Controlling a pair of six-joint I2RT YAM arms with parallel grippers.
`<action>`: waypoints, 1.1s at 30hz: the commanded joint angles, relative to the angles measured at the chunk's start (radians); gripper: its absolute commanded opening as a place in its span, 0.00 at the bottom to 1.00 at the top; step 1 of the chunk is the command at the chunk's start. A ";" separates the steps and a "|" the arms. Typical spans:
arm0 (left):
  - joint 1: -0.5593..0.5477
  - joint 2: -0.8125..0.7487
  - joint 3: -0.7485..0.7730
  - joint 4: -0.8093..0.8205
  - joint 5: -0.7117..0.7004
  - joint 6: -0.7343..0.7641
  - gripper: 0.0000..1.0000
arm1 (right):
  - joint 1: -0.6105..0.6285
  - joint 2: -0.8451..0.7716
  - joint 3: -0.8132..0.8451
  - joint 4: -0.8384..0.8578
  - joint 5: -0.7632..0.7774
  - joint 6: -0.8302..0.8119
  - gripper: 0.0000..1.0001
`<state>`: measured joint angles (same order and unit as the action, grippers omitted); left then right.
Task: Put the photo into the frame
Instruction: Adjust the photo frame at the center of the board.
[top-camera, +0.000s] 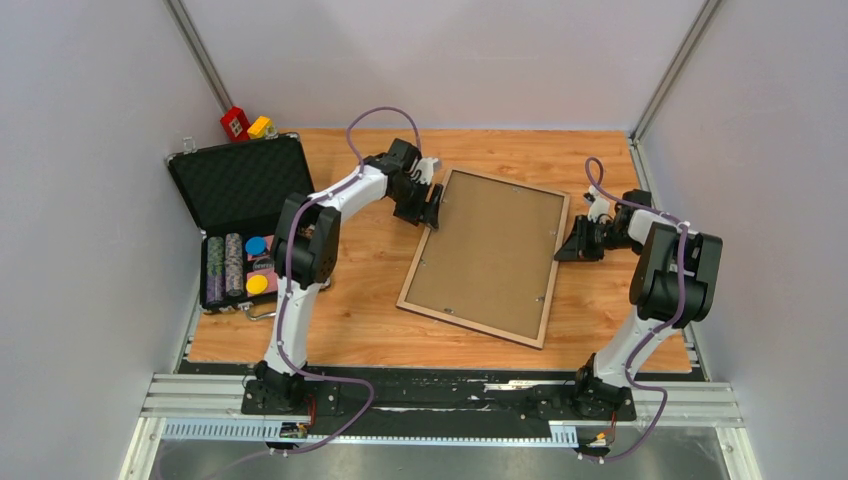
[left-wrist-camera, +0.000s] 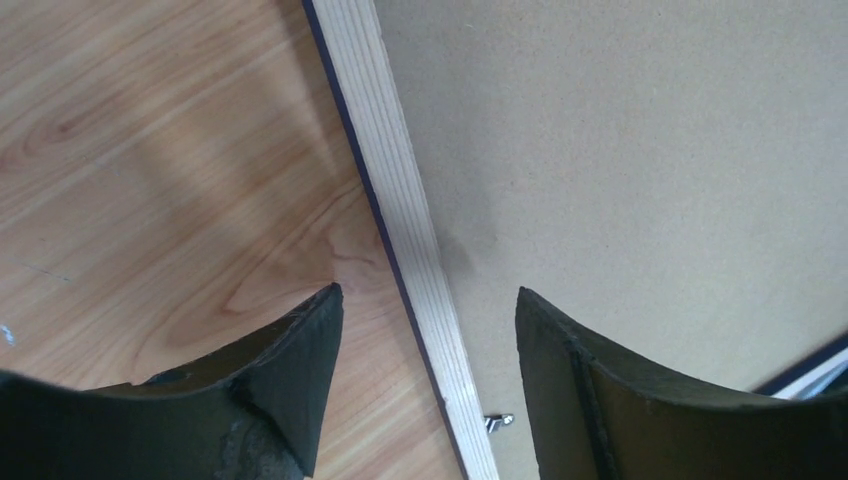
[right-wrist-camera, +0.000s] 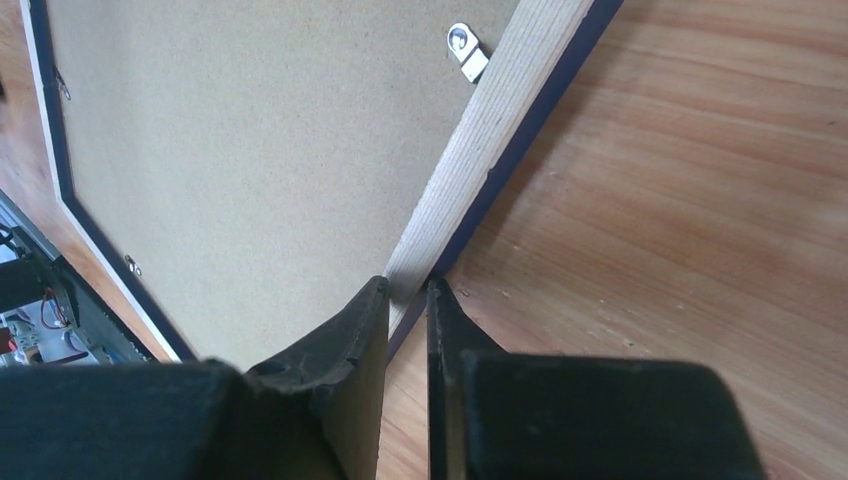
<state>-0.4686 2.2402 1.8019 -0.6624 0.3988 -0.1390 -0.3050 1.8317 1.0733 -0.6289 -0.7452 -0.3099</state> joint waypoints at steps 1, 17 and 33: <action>-0.006 -0.019 -0.020 0.035 0.042 -0.025 0.68 | 0.017 0.001 -0.017 -0.072 0.048 -0.032 0.17; -0.053 -0.148 -0.259 0.137 0.085 -0.087 0.35 | 0.028 0.026 0.049 -0.044 0.071 0.115 0.40; -0.071 -0.203 -0.347 0.095 0.319 0.066 0.34 | 0.100 0.122 0.207 0.001 0.284 0.128 0.09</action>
<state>-0.4976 2.1033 1.4910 -0.5121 0.5278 -0.1616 -0.2420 1.9068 1.2259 -0.7464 -0.5491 -0.1581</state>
